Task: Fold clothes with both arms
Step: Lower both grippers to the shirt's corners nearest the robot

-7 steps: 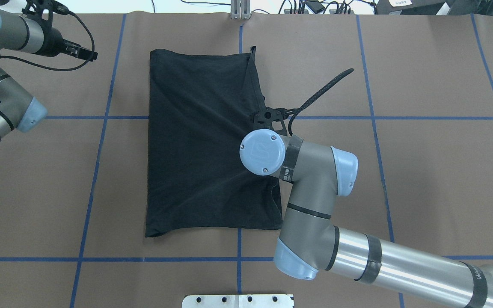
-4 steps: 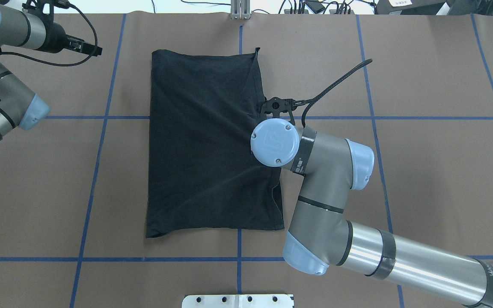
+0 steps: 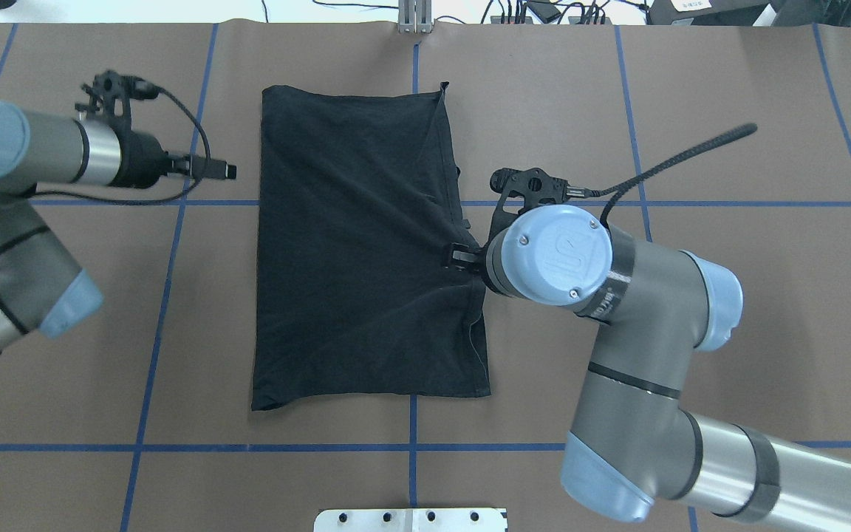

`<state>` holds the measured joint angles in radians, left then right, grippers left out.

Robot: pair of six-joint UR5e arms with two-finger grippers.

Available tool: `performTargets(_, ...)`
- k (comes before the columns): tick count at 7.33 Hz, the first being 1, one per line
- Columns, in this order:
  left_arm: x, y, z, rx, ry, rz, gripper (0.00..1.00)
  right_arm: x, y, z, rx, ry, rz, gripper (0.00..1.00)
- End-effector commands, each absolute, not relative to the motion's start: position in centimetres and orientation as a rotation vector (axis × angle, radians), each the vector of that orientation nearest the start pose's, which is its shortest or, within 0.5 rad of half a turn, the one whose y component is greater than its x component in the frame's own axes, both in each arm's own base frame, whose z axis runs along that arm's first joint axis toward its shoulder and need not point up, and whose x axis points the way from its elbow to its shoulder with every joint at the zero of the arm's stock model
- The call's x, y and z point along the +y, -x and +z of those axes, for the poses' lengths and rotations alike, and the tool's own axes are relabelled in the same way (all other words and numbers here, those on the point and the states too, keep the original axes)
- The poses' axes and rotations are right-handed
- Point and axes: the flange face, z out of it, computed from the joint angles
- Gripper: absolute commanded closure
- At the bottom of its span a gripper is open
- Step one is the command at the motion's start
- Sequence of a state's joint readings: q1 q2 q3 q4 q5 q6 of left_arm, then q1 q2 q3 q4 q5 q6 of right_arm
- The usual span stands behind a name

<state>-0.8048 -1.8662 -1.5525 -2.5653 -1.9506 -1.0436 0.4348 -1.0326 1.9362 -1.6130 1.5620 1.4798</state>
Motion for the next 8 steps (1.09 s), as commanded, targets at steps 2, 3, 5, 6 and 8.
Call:
performTargets(2, -33.7, -42.1, 37.1, 1.317, -0.324, -0.117, 0.00, -34.4, 48.3, 21.2, -0.893, -0.250, 0.361, 0.00)
performTargets(3, -30.5, -44.2, 37.8, 1.313, -0.280, -0.161, 0.00, -34.3, 48.4, 21.3, -0.892, -0.249, 0.359, 0.00)
performTargets(5, -27.6, -45.6, 39.6, 1.288, -0.228, -0.191, 0.00, -34.3, 48.5, 21.4, -0.891, -0.248, 0.358, 0.00)
performTargets(6, -26.8, -45.9, 39.7, 1.287, -0.205, -0.197, 0.00, -34.3, 48.5, 21.4, -0.889, -0.248, 0.358, 0.00)
performTargets(8, -25.7, -46.8, 39.5, 1.297, -0.171, -0.220, 0.06, -34.4, 48.4, 21.4, -0.889, -0.249, 0.358, 0.00)
